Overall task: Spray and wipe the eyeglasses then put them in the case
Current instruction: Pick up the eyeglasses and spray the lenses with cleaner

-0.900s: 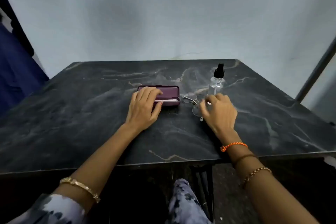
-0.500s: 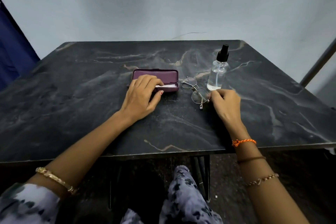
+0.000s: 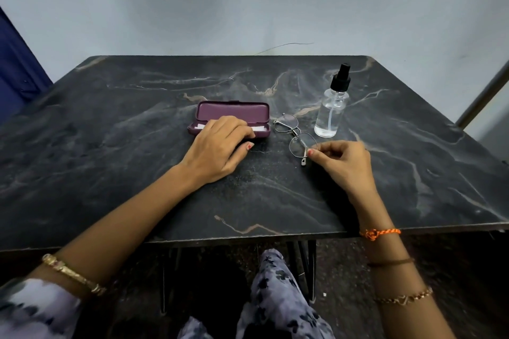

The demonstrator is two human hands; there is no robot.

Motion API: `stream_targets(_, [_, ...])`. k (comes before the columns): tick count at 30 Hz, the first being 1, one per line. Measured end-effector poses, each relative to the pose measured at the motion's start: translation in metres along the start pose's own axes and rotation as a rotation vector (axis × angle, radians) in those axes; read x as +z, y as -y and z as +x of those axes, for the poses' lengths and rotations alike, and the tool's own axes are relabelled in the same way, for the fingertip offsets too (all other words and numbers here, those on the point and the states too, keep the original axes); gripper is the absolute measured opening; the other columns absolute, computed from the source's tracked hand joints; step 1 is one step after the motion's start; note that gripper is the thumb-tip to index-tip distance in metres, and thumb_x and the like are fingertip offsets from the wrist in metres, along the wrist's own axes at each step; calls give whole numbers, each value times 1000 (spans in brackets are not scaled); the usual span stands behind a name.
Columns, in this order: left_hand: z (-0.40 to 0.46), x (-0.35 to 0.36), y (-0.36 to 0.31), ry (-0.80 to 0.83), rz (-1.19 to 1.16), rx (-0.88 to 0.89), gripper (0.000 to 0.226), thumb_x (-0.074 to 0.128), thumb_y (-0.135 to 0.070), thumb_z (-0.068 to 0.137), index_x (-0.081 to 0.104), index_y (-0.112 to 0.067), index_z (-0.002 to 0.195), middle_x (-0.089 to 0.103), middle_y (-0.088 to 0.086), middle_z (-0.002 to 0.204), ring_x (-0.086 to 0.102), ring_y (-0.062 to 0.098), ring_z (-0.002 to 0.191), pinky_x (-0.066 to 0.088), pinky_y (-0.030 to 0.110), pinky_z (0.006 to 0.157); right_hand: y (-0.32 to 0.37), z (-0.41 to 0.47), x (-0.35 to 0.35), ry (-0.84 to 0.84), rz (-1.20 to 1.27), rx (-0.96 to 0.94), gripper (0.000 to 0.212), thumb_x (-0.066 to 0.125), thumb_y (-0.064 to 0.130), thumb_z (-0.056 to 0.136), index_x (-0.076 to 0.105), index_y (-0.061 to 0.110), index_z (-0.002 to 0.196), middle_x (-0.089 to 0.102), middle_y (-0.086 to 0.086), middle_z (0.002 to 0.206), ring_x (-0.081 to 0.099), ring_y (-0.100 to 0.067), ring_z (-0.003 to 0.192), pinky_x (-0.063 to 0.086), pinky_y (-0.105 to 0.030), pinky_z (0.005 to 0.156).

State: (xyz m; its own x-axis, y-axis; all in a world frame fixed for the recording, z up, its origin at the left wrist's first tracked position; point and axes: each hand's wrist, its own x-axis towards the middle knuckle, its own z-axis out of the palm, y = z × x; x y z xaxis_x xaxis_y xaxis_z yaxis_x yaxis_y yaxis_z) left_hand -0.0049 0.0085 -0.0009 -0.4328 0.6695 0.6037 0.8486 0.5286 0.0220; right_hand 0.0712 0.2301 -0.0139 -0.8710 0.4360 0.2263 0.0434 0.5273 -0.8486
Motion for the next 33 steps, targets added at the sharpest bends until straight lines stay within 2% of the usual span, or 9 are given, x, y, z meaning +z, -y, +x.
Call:
stream_targets(6, [-2,-1,1,-23,-16,25,29,44,-19,86,65,1,87,65,14,86,60,29,79,45,36,66,-1,0,-1,-121,74,25,7,70,16,79,71,14,72,61,10,55,51,15,42,41,-2,51])
stream_targets(11, [-3,-1,4,-56,-24,10,32,41,-21,87,65,1,89,64,14,89,59,29,83,39,34,69,2,-2,-4,-263,150,45,18,67,18,81,68,16,63,61,7,52,54,6,44,43,-6,52])
stream_targets(15, [-3,-1,3,-78,-25,13,34,41,-22,87,64,2,92,65,16,91,52,21,90,39,33,71,10,-4,-6,-359,260,42,15,67,15,81,67,17,66,61,6,53,57,4,45,43,-1,50])
stream_targets(17, [-1,-2,2,-120,-47,1,34,42,-22,87,64,3,95,65,17,93,49,19,92,40,32,72,13,-6,-7,-400,322,29,14,66,13,82,67,18,68,62,6,56,57,9,45,46,-3,55])
stream_targets(20, [8,-2,-3,-241,-136,-38,34,41,-20,87,62,5,99,63,17,97,48,17,96,39,27,81,19,-9,-6,-415,474,3,11,62,6,84,69,12,77,65,3,65,62,6,53,53,-9,59])
stream_targets(22, [18,-3,-7,-331,-263,-106,32,41,-18,89,59,4,102,59,12,100,49,14,96,37,19,84,26,-7,-7,-399,573,-24,10,60,2,84,68,8,80,66,4,63,62,4,53,53,-9,58])
stream_targets(25, [39,-4,-15,-444,-552,-323,21,43,-9,94,56,-1,107,55,1,101,52,-1,87,40,7,77,41,1,-11,-345,659,-71,15,59,1,85,66,9,74,66,12,50,60,4,51,53,-12,59])
stream_targets(29, [63,-10,-14,-412,-1245,-665,23,38,-9,97,59,-7,103,68,-7,86,63,-1,71,50,15,62,57,7,-16,-267,715,-132,23,57,1,85,65,15,68,69,15,56,60,1,50,52,-11,57])
stream_targets(33, [75,-17,-4,-476,-1554,-643,21,44,-6,93,64,-11,87,73,-5,76,66,9,68,53,18,56,69,13,-22,-240,772,-148,18,55,1,86,65,8,73,70,9,60,59,0,49,52,-12,56])
